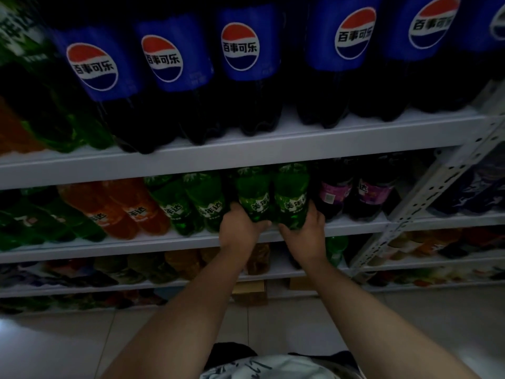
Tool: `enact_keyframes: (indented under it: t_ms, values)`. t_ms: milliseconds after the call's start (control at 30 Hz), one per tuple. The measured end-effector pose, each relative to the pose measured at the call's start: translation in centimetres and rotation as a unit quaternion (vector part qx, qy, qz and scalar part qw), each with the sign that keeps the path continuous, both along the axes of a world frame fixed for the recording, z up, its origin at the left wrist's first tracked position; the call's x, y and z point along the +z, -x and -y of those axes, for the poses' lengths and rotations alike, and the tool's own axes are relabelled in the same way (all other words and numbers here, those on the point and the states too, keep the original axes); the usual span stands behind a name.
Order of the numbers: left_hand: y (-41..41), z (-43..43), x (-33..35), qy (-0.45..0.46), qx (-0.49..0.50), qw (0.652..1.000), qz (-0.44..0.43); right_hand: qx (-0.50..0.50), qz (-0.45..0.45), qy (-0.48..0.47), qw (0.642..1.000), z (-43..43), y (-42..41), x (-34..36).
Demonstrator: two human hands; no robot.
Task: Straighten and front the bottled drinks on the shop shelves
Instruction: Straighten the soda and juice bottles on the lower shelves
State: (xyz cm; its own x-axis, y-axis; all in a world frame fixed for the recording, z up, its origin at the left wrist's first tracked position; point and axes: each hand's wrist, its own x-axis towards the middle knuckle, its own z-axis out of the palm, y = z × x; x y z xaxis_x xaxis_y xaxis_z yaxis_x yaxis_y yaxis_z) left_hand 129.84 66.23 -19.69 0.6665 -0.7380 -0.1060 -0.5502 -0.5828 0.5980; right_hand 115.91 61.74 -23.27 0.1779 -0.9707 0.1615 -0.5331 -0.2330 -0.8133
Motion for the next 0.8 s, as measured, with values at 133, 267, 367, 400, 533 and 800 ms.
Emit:
enact_keyframes:
  t_ms: [133, 267, 367, 400, 533, 800]
  values:
    - [-0.6, -0.4, -0.7, 0.022, -0.041, 0.999, 0.004, 0.038, 0.001, -0.002, 0.999, 0.9, 0.7, 0.1]
    - [-1.7, -0.8, -0.8, 0.024, -0.103, 0.994, 0.002, -0.011, 0.006, -0.009, 1.000, 0.2, 0.1, -0.2]
    - [-1.1, -0.8, -0.9, 0.046, -0.109, 0.992, -0.031, -0.057, 0.020, -0.012, 0.998, -0.3, -0.8, -0.3]
    - [-0.7, -0.7, -0.9, 0.057, -0.099, 0.992, -0.057, -0.061, 0.022, -0.009, 0.998, -0.3, -1.0, -0.3]
    - [0.2, 0.2, -1.4, 0.081, -0.050, 0.993, -0.072, -0.039, 0.016, 0.005, 0.999, 0.1, -0.4, -0.5]
    - [-2.4, 0.6, -1.3, 0.029, -0.131, 0.983, -0.122, -0.040, 0.030, 0.000, 0.999, 0.5, 0.2, -0.7]
